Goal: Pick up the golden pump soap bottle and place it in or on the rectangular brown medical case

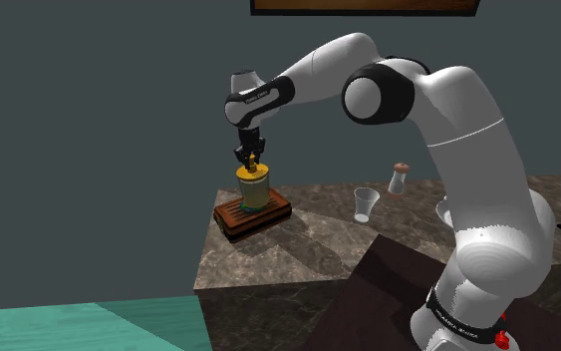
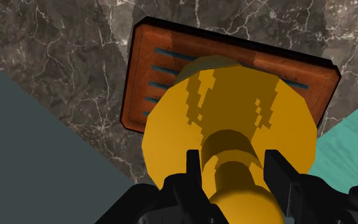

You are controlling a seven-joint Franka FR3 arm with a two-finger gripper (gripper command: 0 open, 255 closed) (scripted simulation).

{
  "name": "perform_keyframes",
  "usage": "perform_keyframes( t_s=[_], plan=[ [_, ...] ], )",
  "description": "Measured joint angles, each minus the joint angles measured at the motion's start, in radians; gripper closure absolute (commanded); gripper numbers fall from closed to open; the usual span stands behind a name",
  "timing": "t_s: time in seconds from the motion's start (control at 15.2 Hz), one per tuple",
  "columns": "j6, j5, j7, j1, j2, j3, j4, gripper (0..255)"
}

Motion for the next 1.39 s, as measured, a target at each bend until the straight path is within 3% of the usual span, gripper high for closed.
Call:
perform_keyframes(
  t_s=[0.33,0.4,0.79,1.12,1.39],
  plan=[
    [0.003,0.000,0.000,-0.001,0.000,0.000,-0.002,255],
    [0.003,0.000,0.000,-0.001,0.000,0.000,-0.002,0],
    [0.004,0.000,0.000,0.000,0.000,0.000,-0.002,0],
    [-0.080,0.002,-0.001,0.005,-0.048,0.002,0.035,0],
    [-0.094,0.002,-0.002,0.004,-0.048,0.002,0.047,0]
  ],
)
